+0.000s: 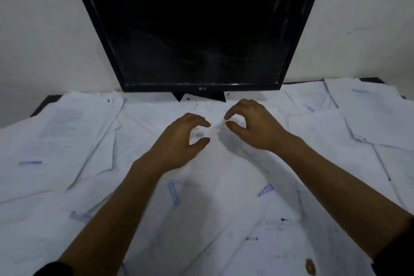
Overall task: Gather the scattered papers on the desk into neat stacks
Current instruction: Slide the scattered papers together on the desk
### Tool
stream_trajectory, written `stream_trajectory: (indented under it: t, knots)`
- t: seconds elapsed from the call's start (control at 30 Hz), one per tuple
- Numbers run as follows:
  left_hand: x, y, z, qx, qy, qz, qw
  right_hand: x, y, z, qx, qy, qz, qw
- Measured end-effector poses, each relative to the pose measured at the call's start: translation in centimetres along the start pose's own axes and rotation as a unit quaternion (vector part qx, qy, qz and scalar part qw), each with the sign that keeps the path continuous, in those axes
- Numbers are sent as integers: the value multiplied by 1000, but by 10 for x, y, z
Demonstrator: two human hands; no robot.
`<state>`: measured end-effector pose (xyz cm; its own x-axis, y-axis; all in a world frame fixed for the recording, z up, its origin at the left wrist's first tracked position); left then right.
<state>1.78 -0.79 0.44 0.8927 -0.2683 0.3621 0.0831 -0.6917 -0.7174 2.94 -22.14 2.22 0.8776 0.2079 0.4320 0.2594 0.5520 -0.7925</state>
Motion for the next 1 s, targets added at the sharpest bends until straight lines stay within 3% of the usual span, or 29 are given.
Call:
stream_trajectory:
  t: [0.17,0.37,0.5,0.63,1.0]
  knots:
    - [-45,26,6,63,-2,-67,996,-40,13,-13,26,-9,-32,999]
    - [-79,43,15,158,-69,-68,983,-77,27,-25,23,36,-51,998]
    - [-91,38,17,122,-67,-75,987,-93,39,-24,-7,48,-71,996]
    - [-94,29,13,115,-54,-132,983,-95,37,-20,-22,45,-93,994]
    - [-100,-14,43,205,-240,-252,915,-100,35,-10,-63,37,-101,992]
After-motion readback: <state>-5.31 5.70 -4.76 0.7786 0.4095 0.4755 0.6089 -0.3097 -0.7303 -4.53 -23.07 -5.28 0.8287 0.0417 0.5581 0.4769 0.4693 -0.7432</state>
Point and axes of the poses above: each hand's wrist, its own x-axis towards the middle knuckle, its own y-axis out of the palm, z = x × y, the point moved 2 cm from there along x, towards the middle knuckle, and after that the axes turned 11 degrees about -z, right-handed, at the moved point
